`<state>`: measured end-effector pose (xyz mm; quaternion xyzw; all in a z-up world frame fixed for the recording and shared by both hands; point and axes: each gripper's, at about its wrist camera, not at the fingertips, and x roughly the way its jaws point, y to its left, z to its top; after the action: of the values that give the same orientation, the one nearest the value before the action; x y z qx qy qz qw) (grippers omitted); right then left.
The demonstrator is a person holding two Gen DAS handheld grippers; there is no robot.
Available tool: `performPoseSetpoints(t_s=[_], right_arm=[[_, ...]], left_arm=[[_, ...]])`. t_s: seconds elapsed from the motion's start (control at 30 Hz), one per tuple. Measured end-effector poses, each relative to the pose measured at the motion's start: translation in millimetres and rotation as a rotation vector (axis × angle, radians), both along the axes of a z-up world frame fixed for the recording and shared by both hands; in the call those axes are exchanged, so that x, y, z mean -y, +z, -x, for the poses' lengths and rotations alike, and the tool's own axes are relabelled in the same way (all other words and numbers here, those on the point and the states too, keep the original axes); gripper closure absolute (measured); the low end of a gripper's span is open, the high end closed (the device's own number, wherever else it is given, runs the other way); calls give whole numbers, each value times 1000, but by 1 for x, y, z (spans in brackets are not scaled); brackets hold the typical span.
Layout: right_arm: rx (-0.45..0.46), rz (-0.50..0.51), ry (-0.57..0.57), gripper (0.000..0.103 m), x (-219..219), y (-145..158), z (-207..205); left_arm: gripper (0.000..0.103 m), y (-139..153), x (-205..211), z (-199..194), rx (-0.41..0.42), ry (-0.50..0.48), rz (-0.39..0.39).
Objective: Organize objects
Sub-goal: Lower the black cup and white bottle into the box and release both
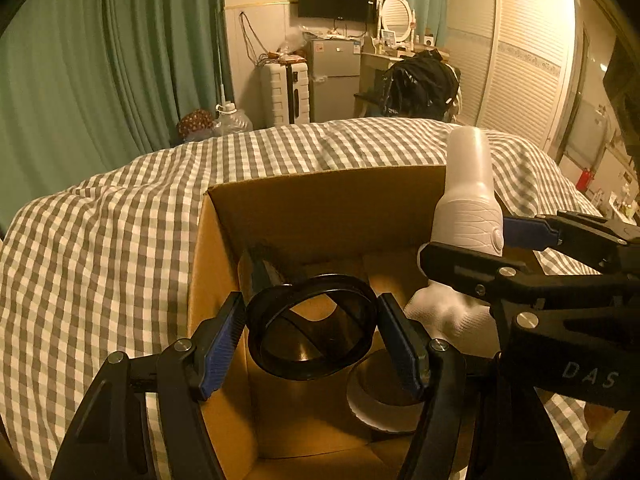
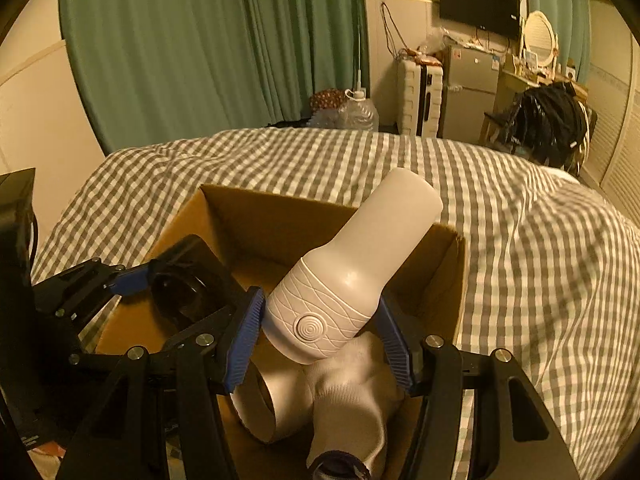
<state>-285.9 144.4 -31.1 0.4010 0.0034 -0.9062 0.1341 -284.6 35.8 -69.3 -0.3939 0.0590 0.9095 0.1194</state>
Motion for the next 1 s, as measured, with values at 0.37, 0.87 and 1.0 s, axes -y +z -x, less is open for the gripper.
performPoseSetpoints(t_s=[0.37,0.87,1.0], right_arm=[[-75,46,-56,34,-15,26,-23],[-196,60,-77,31,-43,99,-133],[-213,56,-67,31,-43,110,-162]], left_arm=[[12,17,7,-26,-51,11,-30],[10,74,38,-138,-110,129,-62],[10,69,49,-169,-111,139,-105]])
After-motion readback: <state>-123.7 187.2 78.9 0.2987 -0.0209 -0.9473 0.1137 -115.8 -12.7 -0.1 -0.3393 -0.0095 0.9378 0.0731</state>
